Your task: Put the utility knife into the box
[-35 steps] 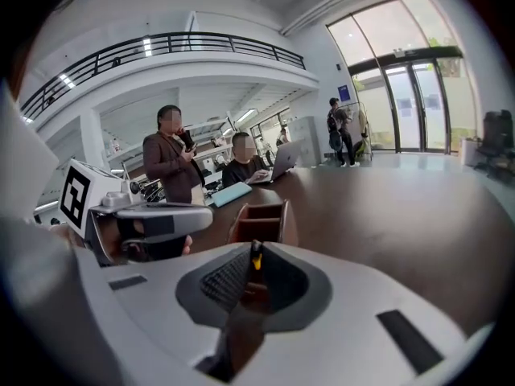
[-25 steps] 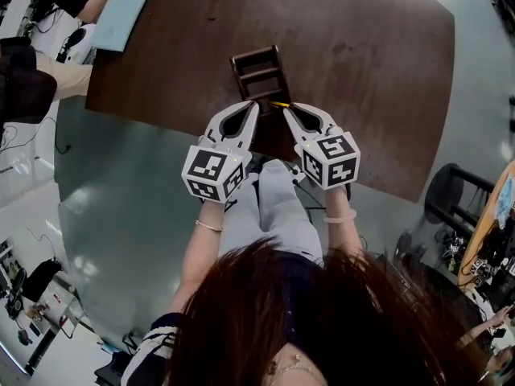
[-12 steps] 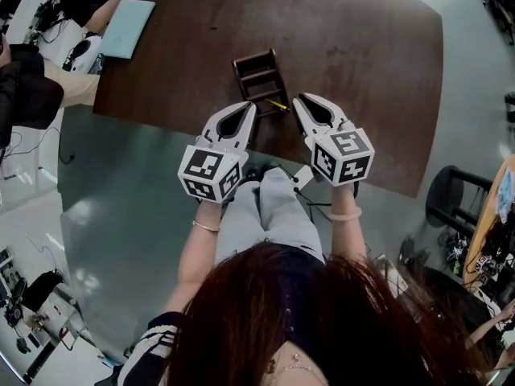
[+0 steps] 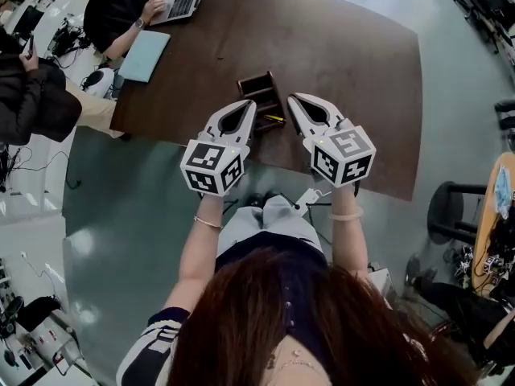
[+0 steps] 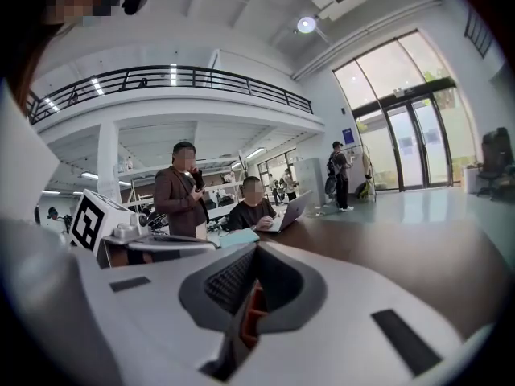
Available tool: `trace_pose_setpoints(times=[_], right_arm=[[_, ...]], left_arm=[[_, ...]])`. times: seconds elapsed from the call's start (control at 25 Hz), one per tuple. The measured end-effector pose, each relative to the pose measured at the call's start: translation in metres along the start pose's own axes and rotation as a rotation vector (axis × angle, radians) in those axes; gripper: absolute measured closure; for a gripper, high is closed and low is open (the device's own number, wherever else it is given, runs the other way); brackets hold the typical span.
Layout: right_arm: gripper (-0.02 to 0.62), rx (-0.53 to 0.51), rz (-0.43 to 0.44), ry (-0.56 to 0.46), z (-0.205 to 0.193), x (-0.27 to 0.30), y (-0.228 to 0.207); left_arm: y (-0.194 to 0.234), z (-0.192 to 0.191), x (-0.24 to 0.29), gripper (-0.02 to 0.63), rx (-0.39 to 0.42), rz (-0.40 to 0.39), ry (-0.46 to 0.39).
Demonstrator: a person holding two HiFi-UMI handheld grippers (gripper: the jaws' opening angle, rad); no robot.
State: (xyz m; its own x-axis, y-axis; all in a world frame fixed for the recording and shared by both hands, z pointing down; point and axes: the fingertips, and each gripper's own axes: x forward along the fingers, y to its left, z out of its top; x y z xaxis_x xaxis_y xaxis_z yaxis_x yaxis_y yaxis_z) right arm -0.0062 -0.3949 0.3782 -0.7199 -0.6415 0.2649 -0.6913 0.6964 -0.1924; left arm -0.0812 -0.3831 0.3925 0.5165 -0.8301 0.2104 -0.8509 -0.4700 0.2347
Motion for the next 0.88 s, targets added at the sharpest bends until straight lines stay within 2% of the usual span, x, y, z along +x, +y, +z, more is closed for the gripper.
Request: trace_pose_setpoints(times=[0.32,0.88], right_arm=[[0.58,-0.062,0.005,-0.034,0.021,-0.008,0.023],[0.58,-0.063,0.008,-0.046,0.024,-0.011,0.028]], left_arm=[[-0.007,0.022,-0.014,0.612,0.037,-0.024,-0.039],[-0.013,0.023,-0.014,0.612,0.054,-0.028,-0.033]])
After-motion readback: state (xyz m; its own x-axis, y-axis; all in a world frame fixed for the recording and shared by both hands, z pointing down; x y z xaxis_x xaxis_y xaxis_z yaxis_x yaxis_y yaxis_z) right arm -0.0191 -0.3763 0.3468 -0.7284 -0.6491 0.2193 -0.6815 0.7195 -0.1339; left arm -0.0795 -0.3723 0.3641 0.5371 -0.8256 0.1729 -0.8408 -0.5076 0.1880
